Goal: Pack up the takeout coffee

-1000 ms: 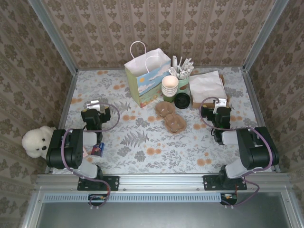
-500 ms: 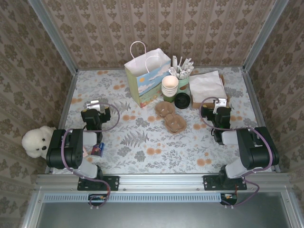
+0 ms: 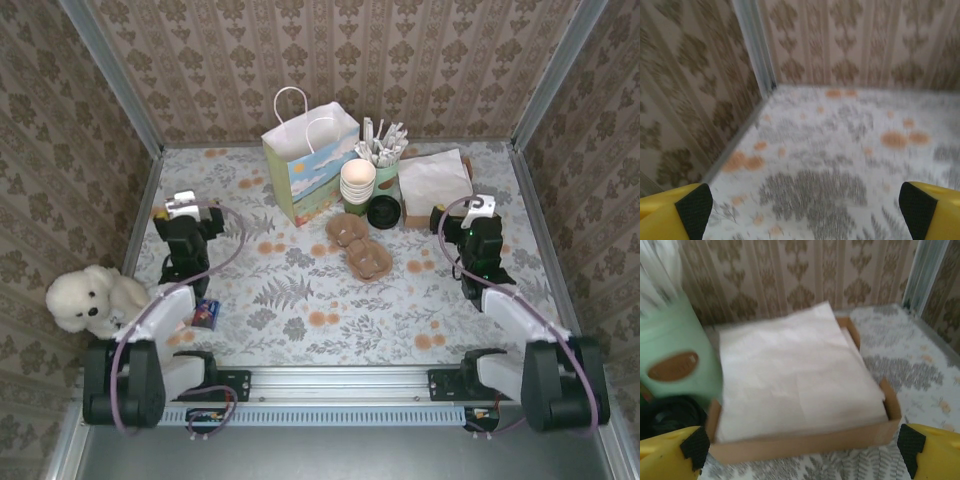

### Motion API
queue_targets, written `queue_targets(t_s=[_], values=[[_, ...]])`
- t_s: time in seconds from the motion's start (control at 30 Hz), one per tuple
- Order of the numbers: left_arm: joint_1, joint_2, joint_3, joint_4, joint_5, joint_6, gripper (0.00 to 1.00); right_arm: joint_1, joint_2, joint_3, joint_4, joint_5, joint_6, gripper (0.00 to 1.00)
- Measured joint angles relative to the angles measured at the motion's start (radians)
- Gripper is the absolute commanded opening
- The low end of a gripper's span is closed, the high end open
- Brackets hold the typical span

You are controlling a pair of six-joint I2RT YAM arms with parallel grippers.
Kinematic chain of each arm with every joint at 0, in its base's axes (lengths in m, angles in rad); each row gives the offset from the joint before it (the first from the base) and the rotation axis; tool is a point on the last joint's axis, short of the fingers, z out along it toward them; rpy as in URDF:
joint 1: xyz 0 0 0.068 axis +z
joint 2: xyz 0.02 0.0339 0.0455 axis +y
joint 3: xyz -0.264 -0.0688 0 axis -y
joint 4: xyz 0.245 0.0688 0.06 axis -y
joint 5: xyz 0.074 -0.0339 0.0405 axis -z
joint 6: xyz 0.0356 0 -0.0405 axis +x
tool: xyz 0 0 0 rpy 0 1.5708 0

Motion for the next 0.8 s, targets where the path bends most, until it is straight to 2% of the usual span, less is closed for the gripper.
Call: queue_targets(t_s=[0.17, 0.33, 0.43, 0.53, 0.7, 0.8], values=[[-0.054, -0.109, 0.114, -0.322, -0.039, -0.208, 1.0, 0.0, -0.167, 0.069, -0.293, -0.107, 0.128, 1.0], [-0.113, -0.12, 0.249, -0.664, 0.024, -0.433, 1.0, 0.014, -0.189, 0.188, -0.572, -0.225, 0.304, 0.99], [-0.148, -0.12, 0.291, -0.79, 0.11, -0.55, 1.0, 0.049, -0.124, 0.283, -0.698, -0.298, 0.414, 0.97], [-0.171, -0.116, 0.296, -0.863, 0.206, -0.657, 1.0, 0.142, -0.017, 0.404, -0.797, -0.315, 0.5, 0.9], [-0.261, -0.086, 0.296, -0.891, 0.327, -0.772, 1.0, 0.268, 0.203, 0.651, -0.898, -0.265, 0.581, 0.84], [-0.338, -0.076, 0.293, -0.883, 0.366, -0.787, 1.0, 0.317, 0.351, 0.805, -0.921, -0.213, 0.605, 0.73]])
